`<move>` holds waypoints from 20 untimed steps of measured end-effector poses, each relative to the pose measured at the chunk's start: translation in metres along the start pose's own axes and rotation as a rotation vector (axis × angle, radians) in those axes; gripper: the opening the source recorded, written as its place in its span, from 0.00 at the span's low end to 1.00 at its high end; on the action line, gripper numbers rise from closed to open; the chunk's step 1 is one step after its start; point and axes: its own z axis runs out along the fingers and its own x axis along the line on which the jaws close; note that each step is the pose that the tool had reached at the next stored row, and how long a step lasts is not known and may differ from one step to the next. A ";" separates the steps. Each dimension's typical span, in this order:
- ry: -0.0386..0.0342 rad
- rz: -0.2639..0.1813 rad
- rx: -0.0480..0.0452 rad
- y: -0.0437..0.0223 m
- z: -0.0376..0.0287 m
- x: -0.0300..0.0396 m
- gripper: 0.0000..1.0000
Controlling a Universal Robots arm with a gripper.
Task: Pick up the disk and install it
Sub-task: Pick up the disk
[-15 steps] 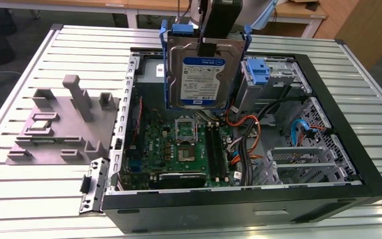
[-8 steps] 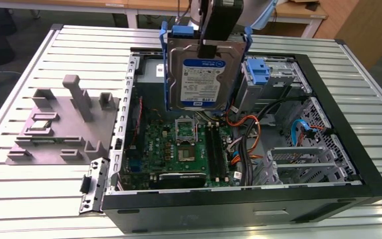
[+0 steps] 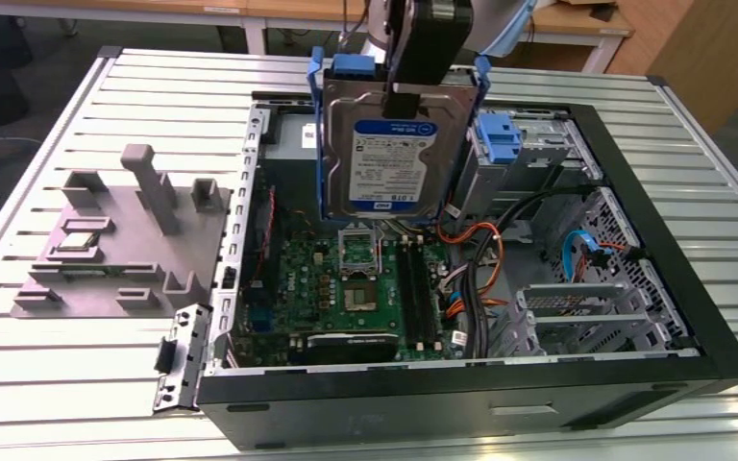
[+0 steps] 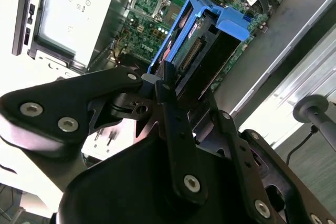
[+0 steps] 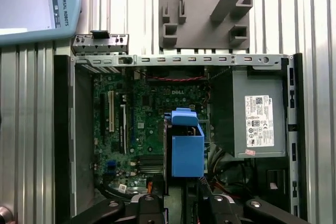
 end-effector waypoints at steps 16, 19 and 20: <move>0.0000 0.000 -0.0001 -0.0002 -0.0002 0.0057 0.35; 0.0000 0.000 0.0000 -0.0003 -0.0003 0.0090 0.35; -0.0001 0.000 -0.0001 -0.0003 -0.0004 0.0106 0.35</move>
